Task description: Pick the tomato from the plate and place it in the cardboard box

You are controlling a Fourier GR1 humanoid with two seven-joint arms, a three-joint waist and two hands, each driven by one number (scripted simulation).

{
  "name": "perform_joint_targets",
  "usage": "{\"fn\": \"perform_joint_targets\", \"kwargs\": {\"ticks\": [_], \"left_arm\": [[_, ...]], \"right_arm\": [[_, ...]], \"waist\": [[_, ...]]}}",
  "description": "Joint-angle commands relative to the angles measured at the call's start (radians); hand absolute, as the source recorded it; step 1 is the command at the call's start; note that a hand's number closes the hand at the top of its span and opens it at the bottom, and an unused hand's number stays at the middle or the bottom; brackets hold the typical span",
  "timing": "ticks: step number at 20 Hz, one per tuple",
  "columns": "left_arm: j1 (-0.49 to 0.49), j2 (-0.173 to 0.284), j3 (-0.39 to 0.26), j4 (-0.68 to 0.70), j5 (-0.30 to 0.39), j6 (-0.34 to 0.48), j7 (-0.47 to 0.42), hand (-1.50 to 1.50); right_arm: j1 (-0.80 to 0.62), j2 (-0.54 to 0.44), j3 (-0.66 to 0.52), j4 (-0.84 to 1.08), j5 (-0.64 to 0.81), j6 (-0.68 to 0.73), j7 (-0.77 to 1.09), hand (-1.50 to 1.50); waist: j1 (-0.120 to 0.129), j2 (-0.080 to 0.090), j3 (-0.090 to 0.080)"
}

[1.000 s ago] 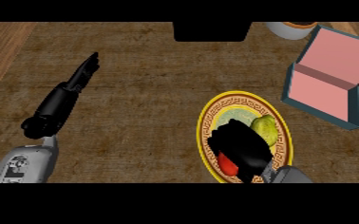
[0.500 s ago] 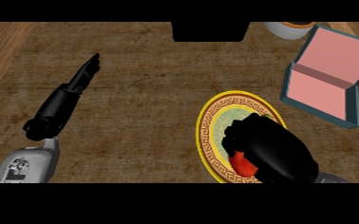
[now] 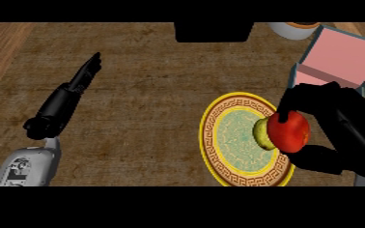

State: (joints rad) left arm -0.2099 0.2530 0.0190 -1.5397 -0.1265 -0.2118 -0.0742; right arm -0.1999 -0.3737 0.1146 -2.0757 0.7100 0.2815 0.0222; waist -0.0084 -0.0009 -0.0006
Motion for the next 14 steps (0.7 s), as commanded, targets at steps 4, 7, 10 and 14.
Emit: {"fn": "perform_joint_targets", "kwargs": {"ticks": [4, 7, 10, 14], "left_arm": [[-0.014, -0.021, -0.021, 0.006, -0.02, 0.003, 0.029, 0.0], [-0.012, -0.026, -0.02, -0.042, -0.017, 0.007, 0.043, 0.0], [-0.051, 0.003, 0.017, 0.028, 0.003, -0.027, 0.007, 0.0], [-0.017, -0.04, -0.025, -0.009, -0.035, 0.01, 0.019, 0.0]], "right_arm": [[-0.18, -0.021, -0.275, 0.189, -0.116, 0.022, 0.097, 1.5], [-0.269, -0.086, -0.377, 0.332, -0.162, 0.046, 0.086, 1.5], [-0.345, -0.141, -0.376, 0.535, -0.102, -0.001, -0.014, 1.5], [-0.399, -0.242, -0.339, 0.726, -0.027, 0.023, -0.112, 1.5]], "waist": [[0.013, 0.002, 0.001], [0.019, 0.001, 0.001], [0.02, 0.006, 0.001], [0.028, 0.007, 0.001]]}}
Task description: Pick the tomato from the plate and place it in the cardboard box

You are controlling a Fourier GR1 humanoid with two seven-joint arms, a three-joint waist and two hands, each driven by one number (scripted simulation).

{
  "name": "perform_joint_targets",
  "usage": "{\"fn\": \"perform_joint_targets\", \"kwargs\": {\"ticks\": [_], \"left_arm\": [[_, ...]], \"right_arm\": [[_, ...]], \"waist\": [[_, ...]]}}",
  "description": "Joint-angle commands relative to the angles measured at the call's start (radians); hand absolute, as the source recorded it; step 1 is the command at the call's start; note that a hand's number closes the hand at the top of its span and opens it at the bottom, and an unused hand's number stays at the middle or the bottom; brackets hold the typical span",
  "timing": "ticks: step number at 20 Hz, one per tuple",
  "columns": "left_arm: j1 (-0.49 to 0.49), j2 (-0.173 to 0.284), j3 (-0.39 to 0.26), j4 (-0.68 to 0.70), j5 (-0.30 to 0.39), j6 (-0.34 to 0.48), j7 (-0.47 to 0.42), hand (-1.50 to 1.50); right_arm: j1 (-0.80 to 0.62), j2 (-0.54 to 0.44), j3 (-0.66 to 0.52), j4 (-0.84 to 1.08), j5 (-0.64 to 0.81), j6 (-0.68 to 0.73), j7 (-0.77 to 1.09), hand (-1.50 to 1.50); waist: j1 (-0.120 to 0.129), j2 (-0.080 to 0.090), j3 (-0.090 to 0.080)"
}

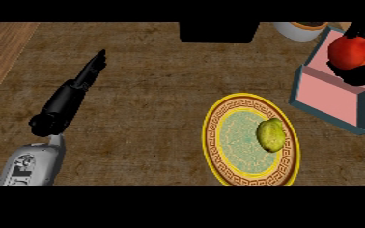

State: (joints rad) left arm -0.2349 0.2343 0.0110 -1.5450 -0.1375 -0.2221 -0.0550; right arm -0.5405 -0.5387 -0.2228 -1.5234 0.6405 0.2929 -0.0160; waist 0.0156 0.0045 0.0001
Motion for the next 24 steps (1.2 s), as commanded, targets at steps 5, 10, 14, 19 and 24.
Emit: {"fn": "perform_joint_targets", "kwargs": {"ticks": [5, 10, 14, 19, 24], "left_arm": [[0.013, -0.016, -0.021, 0.003, -0.009, -0.009, -0.015, 0.0], [-0.022, -0.029, -0.011, 0.035, -0.025, 0.014, -0.04, 0.0], [-0.009, -0.034, -0.028, -0.004, -0.035, 0.013, 0.003, 0.0], [-0.022, 0.017, 0.026, 0.03, -0.004, -0.029, -0.035, 0.0], [0.033, -0.003, 0.013, -0.005, 0.002, -0.025, -0.033, 0.0]], "right_arm": [[-0.121, -0.166, 0.062, 0.428, 0.088, 0.142, -0.116, 1.5], [-0.15, -0.222, 0.117, 0.635, 0.152, 0.135, -0.319, 1.5], [-0.218, -0.252, 0.167, 0.796, 0.225, 0.179, -0.335, 1.5], [-0.239, -0.294, 0.174, 0.925, 0.206, 0.196, -0.641, -1.5], [-0.282, -0.221, 0.011, 0.971, 0.029, 0.194, -0.711, -1.5]], "waist": [[0.03, 0.01, 0.0], [0.012, 0.007, 0.001], [0.021, 0.006, 0.001], [0.017, 0.008, 0.002], [0.016, 0.002, 0.003]]}}
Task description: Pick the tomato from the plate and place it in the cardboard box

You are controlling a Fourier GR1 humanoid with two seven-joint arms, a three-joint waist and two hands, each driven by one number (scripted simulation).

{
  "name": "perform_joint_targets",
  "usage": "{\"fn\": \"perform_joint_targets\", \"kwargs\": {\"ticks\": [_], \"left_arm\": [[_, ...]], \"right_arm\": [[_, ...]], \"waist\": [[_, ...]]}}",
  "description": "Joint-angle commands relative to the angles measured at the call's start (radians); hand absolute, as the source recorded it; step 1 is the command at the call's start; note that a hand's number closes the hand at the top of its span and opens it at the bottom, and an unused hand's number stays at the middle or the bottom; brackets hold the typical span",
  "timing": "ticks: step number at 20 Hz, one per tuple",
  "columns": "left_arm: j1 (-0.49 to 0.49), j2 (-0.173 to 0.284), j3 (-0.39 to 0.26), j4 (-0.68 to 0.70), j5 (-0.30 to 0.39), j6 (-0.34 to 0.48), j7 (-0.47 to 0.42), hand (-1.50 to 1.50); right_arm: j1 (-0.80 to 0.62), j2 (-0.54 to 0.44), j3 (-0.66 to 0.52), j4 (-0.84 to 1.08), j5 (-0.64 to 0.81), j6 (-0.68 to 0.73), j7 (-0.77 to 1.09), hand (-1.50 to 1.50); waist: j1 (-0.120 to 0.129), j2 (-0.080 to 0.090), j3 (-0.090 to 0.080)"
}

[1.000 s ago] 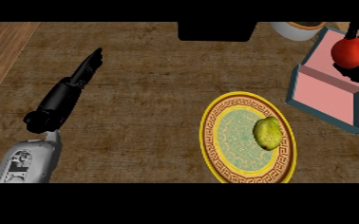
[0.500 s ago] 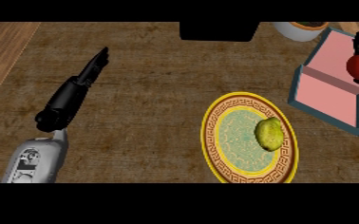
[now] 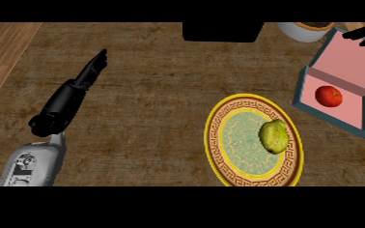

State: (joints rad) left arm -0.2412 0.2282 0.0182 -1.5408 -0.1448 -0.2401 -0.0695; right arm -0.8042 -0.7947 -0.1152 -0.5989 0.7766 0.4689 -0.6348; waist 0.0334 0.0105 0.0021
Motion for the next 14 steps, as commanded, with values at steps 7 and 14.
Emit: {"fn": "perform_joint_targets", "kwargs": {"ticks": [7, 14], "left_arm": [[0.001, 0.004, 0.006, 0.011, 0.008, -0.011, 0.003, 0.0], [0.004, -0.013, -0.021, 0.008, -0.019, -0.003, -0.034, 0.0]], "right_arm": [[-0.143, 0.048, -0.439, 0.277, -0.467, 0.198, 0.135, -1.5], [-0.167, -0.075, -0.548, 0.411, -0.544, 0.146, 0.236, -1.5]], "waist": [[-0.012, 0.0, 0.001], [0.022, 0.018, 0.003]]}}
